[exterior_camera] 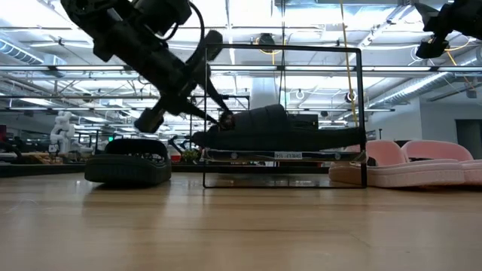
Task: Pick and place slides into the shelf
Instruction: Put the black slide on the shelf
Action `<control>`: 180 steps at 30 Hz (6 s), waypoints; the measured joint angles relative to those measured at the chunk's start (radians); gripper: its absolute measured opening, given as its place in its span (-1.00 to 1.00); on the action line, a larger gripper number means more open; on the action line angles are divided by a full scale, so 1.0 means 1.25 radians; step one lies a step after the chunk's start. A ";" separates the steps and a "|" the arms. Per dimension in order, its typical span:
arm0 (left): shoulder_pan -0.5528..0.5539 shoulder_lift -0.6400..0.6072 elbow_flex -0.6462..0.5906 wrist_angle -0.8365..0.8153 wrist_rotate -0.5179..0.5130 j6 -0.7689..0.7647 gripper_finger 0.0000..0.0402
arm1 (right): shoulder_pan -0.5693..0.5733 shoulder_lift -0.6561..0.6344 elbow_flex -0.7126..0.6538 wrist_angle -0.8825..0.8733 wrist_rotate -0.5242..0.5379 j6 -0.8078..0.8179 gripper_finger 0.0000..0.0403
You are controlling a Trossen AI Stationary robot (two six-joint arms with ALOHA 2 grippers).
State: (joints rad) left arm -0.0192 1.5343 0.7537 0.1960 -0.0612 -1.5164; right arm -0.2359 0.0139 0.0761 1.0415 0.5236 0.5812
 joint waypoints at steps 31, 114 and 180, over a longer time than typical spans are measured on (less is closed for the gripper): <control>0.224 -0.342 0.001 -0.637 0.213 0.483 -0.44 | 0.000 0.001 0.000 -0.015 0.003 -0.035 -0.64; 0.490 0.035 0.001 -0.675 0.752 1.061 -0.44 | 0.000 0.001 0.000 -0.040 0.000 -0.079 -0.64; 0.627 -0.506 0.009 -0.914 0.584 0.824 -1.00 | 0.000 0.000 0.000 -0.039 0.003 -0.077 -0.64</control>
State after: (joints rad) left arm 0.7649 0.9020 0.7647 -0.9468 0.6683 -0.4868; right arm -0.2357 0.0143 0.0765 0.9924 0.5278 0.4854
